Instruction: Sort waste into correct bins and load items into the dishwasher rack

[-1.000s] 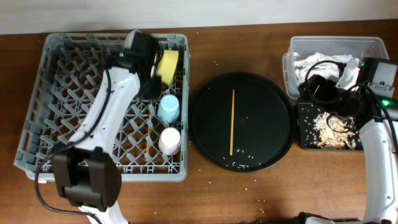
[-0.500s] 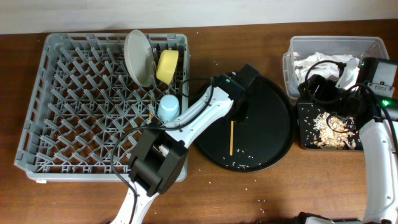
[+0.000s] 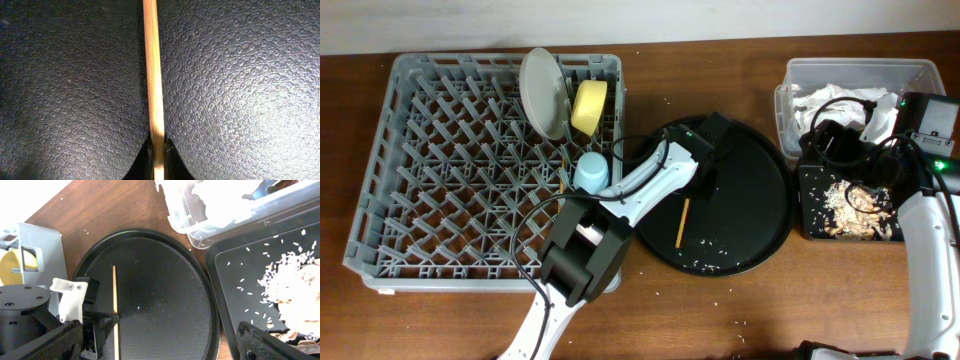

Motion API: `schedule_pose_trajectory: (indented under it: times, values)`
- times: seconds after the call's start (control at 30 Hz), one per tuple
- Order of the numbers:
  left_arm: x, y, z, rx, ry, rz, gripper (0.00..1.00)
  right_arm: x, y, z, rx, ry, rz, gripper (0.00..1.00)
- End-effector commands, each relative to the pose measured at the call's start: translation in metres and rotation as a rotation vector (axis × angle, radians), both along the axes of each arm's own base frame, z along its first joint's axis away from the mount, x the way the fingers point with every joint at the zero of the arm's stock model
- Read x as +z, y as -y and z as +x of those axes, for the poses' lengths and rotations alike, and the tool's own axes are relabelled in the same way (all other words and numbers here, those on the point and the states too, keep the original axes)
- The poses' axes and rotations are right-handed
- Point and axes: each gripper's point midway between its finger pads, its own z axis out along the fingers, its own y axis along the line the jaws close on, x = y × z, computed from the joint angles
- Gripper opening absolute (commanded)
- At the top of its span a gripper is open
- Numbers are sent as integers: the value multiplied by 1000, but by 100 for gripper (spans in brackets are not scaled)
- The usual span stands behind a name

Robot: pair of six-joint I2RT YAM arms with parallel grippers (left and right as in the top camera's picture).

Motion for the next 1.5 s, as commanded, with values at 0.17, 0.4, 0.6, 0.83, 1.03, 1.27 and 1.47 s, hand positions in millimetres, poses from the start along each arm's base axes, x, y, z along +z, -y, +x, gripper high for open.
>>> schedule_pose_trajectory:
  times: [0.17, 0.4, 0.6, 0.83, 1.03, 1.27, 1.47]
  values:
    - [2, 11, -6, -99, 13, 37, 1, 0, 3, 0, -6, -2, -12, 98]
    - [146, -38, 39, -25, 89, -2, 0, 0, 3, 0, -6, -2, -12, 98]
    - [240, -112, 50, 35, 222, -19, 0, 0, 3, 0, -6, -2, -12, 98]
    - [247, -253, 9, 364, 154, 217, 1, 0, 3, 0, -6, -2, -12, 98]
    - [119, -294, 5, 401, -20, 362, 0, 0, 3, 0, -6, -2, -12, 98]
    - [93, -295, 7, 404, -7, 365, 40, 0, 3, 0, -6, -2, -12, 99]
    - [199, -265, 31, 415, 139, 141, 41, 0, 3, 0, -6, -2, -12, 99]
